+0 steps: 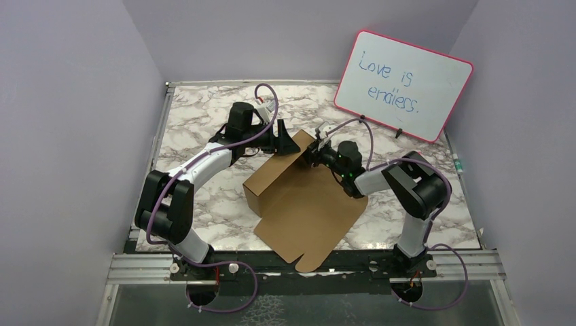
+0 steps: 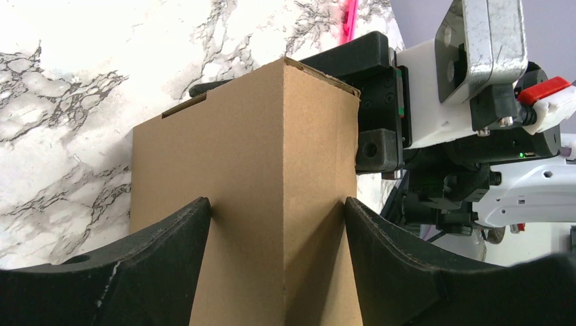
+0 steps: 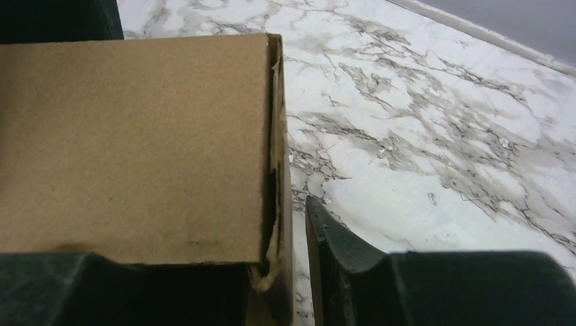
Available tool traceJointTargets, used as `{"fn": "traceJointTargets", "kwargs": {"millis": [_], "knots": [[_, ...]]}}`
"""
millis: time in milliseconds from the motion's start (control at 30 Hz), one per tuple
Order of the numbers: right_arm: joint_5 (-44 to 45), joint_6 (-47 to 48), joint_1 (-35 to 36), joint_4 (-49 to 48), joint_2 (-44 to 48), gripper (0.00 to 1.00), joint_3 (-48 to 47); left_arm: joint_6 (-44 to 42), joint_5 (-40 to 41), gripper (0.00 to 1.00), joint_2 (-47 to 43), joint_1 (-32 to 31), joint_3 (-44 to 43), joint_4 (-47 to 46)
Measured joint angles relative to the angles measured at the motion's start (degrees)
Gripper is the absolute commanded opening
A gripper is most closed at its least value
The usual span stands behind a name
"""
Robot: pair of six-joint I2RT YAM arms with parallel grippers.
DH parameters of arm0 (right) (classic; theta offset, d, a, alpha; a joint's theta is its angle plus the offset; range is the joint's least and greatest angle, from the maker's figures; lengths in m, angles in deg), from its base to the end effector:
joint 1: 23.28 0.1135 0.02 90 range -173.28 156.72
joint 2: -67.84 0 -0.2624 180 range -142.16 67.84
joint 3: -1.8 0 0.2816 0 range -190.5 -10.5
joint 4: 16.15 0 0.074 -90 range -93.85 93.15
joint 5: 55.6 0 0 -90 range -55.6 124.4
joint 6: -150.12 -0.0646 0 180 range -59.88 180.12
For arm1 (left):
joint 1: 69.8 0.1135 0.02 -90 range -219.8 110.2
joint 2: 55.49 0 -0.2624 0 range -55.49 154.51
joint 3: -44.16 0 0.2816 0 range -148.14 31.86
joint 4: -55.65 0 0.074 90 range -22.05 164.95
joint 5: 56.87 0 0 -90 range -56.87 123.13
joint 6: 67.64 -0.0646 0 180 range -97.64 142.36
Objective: Fold the paper box
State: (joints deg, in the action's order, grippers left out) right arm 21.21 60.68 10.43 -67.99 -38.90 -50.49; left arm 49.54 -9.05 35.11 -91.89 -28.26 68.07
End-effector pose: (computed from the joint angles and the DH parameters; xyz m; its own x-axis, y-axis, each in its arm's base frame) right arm 0.3213 0.2321 0.1294 -0.0307 -0.0320 -0.9990 -0.7303 0.6831 0.0006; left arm 0.3499 -0.1888 0.2260 -0.7915 -0.0441 -0.6096 0.5088 0.5049 -0.6972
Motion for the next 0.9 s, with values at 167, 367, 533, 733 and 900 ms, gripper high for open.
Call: {"fn": "traceJointTargets", "kwargs": {"millis": [167, 367, 533, 733, 900], "knots": [[-2.8, 1.0, -1.2, 2.0, 1.7, 0.4, 1.5, 0.0, 0.0, 0.71, 0.0, 0.0, 0.0, 0.1], [-8.0, 1.2, -3.8, 4.3, 3.0, 0.41, 2.2, 0.0, 0.0, 0.71, 0.0, -0.1, -0.1, 0.3], [-10.1, 1.7, -4.3, 4.9, 3.1, 0.31, 2.1, 0.0, -0.1, 0.71, 0.0, -0.1, -0.1, 0.4], [-12.4, 2.1, -4.5, 6.4, 2.4, 0.18, -0.5, 0.0, -0.3, 0.71, 0.1, 0.0, -0.2, 0.4], [-12.4, 2.1, -4.5, 6.5, 1.3, 0.13, -1.8, 0.0, -0.8, 0.71, 0.3, 0.0, -0.2, 0.4]]}}
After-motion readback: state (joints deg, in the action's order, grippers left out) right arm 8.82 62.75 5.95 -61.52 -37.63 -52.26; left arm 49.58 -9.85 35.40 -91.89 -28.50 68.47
